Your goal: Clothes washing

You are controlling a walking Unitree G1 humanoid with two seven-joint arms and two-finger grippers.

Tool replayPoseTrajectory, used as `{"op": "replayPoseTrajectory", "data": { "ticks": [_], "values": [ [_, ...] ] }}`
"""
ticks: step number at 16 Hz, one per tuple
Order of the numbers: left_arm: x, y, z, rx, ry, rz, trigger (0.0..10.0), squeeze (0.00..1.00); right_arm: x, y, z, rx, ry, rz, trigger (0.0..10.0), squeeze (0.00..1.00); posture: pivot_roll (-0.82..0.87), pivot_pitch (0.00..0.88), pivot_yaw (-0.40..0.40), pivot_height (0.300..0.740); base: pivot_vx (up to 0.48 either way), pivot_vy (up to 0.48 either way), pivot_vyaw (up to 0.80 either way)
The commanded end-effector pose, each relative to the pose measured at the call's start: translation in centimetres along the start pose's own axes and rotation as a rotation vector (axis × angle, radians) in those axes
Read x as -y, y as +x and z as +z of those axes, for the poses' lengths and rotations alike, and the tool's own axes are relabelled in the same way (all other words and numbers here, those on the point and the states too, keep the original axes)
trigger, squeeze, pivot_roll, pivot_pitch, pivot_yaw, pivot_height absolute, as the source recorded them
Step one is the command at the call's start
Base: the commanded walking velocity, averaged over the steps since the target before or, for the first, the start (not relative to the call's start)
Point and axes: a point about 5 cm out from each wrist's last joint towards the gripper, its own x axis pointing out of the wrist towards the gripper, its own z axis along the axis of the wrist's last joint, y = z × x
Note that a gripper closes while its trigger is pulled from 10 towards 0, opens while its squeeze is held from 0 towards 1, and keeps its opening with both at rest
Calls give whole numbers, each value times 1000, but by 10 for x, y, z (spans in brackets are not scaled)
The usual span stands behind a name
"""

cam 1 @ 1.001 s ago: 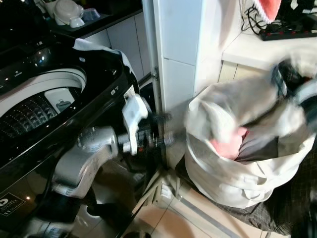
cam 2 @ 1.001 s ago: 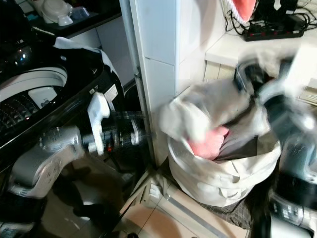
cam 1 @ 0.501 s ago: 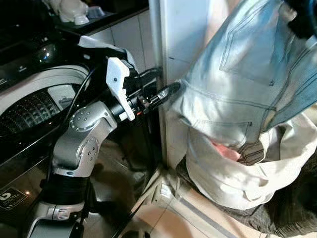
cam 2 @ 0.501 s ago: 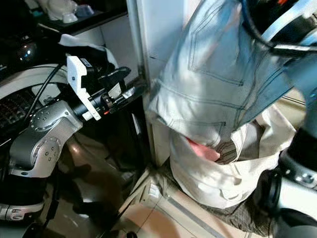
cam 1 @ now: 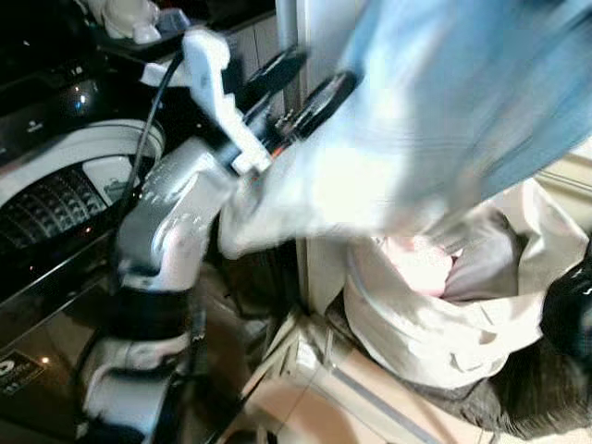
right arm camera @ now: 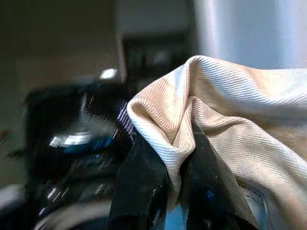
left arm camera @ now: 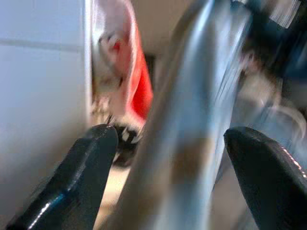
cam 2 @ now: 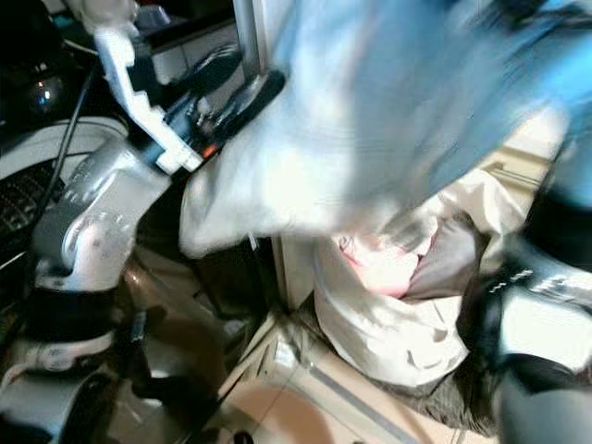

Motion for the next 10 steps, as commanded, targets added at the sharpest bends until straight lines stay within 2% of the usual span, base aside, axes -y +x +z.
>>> {"op": "replayPoseTrajectory", "data": {
  "ticks": [1, 2, 3, 4, 6, 7, 8, 9, 10],
  "values": [
    [0, 3, 2, 18, -32, 12, 10000, 1000, -9, 6, -1, 5, -2, 55, 0, 0, -11, 0, 67, 740, 0, 0, 0],
    [4, 7, -2, 21, -79, -8, 10000, 1000, -16, 16, -14, -9, 56, 92, 0, 0, -6, 0, 62, 740, 0, 0, 0],
    [8, 7, -4, 11, -109, -38, 10000, 1000, -17, 19, -16, -9, 77, 100, 0, 0, -6, 0, 62, 740, 0, 0, 0],
    [21, 3, -21, -77, -117, -111, 10000, 1000, -21, 26, -17, 11, 115, 116, 0, 0, -3, 0, 60, 740, 0, 0, 0],
    [25, -1, -31, -131, -83, -129, 10000, 1000, -23, 29, -15, 27, 126, 128, 0, 0, -5, 0, 61, 740, 0, 0, 0],
    [25, -3, -38, -162, -51, -126, 10000, 67, -24, 31, -13, 39, 131, 135, 0, 0, -5, 0, 61, 740, 0, 0, 0],
    [24, -7, -46, -207, -9, -119, 10000, 0, -26, 31, -11, 53, 140, 140, 0, 0, -5, 0, 61, 740, 0, 0, 0],
    [20, -9, -51, -238, 15, -89, 8157, 0, -26, 31, -9, 61, 143, 141, 0, 0, -7, 0, 64, 740, 0, 0, 0],
    [18, -11, -54, -258, 30, -68, 8157, 0, -26, 31, -9, 65, 146, 142, 0, 0, -7, 0, 64, 740, 0, 0, 0]
  ]
}}
